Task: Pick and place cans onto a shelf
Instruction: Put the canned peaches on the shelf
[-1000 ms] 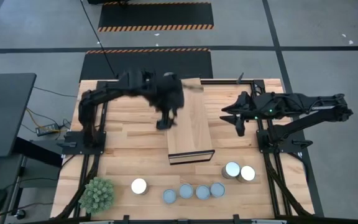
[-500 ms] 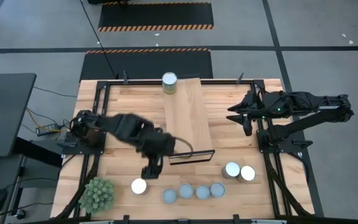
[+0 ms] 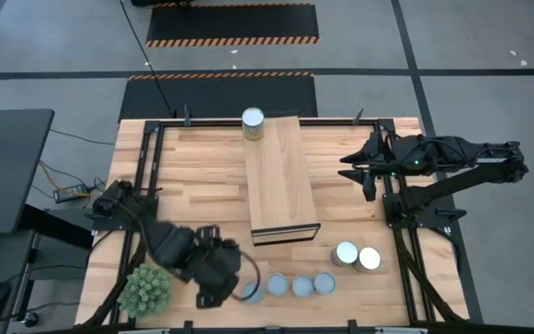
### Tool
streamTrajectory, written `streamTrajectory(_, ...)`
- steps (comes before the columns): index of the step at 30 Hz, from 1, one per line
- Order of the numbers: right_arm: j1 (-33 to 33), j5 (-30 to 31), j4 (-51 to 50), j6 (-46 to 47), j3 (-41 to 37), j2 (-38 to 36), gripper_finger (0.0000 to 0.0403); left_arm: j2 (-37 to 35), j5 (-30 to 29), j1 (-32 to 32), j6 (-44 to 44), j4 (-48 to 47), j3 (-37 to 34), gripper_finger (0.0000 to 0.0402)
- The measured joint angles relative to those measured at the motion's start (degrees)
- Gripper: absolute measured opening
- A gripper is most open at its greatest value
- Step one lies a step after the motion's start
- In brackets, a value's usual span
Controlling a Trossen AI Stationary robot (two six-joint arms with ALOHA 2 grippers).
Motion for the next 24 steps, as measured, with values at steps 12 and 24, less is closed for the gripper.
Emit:
streamTrajectory(12, 0.0, -0.04, 0.07, 2.13, 0.0, 0.0, 0.019, -8.53, -2.52, -7.48, -13.61, 7.38, -17.7, 0.0257)
streamTrajectory(24, -0.04, 5.09, 0.01, 7.76, 0.0, 0.0, 0.019, -22.52, -1.4, -7.67, -26.62, 19.36, -38.49, 0.0243)
